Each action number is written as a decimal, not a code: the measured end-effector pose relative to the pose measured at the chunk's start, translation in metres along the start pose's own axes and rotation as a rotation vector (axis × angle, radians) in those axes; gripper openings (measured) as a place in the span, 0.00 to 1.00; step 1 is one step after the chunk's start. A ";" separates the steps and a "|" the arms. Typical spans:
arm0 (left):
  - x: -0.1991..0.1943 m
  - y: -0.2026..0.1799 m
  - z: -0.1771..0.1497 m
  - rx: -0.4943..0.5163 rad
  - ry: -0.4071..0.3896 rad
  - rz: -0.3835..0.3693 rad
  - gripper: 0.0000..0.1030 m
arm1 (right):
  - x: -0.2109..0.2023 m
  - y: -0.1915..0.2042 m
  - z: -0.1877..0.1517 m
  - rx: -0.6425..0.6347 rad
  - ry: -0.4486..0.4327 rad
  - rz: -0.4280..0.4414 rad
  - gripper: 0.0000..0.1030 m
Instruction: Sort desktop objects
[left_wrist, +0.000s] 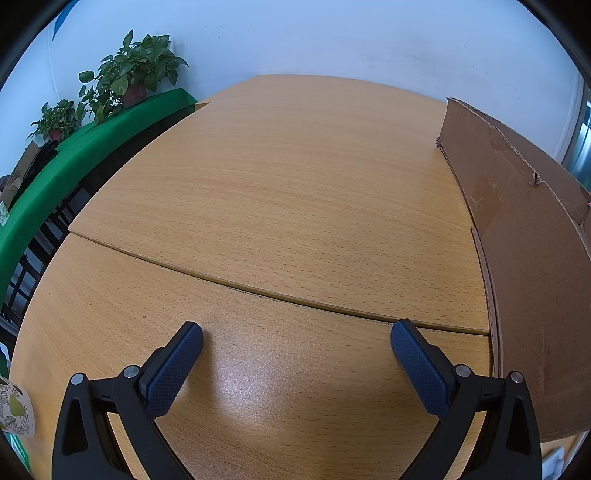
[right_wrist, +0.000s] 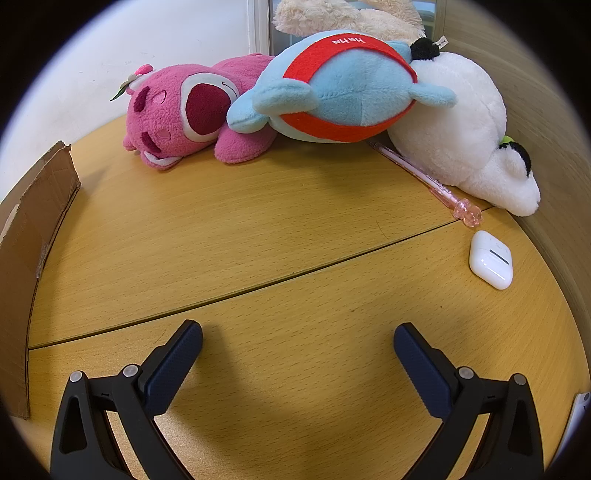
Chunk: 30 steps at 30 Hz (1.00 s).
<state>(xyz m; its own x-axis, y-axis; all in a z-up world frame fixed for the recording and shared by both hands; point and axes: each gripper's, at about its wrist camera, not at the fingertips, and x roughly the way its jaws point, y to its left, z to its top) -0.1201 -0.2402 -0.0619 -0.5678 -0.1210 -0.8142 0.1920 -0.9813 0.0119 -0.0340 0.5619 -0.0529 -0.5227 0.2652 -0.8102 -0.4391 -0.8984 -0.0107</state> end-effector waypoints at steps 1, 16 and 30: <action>0.000 0.000 0.000 0.000 0.000 0.000 1.00 | 0.000 0.000 0.000 0.000 0.000 0.000 1.00; 0.000 0.000 0.000 0.002 0.000 -0.002 1.00 | 0.000 0.003 -0.005 0.010 0.000 -0.007 1.00; -0.037 0.003 -0.021 -0.015 -0.010 -0.036 1.00 | -0.103 0.026 -0.075 -0.203 -0.067 -0.007 0.99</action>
<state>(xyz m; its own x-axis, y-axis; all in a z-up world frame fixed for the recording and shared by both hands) -0.0819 -0.2351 -0.0438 -0.5827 -0.0868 -0.8080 0.1830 -0.9828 -0.0264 0.0626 0.4848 -0.0135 -0.5708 0.2886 -0.7687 -0.2901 -0.9467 -0.1400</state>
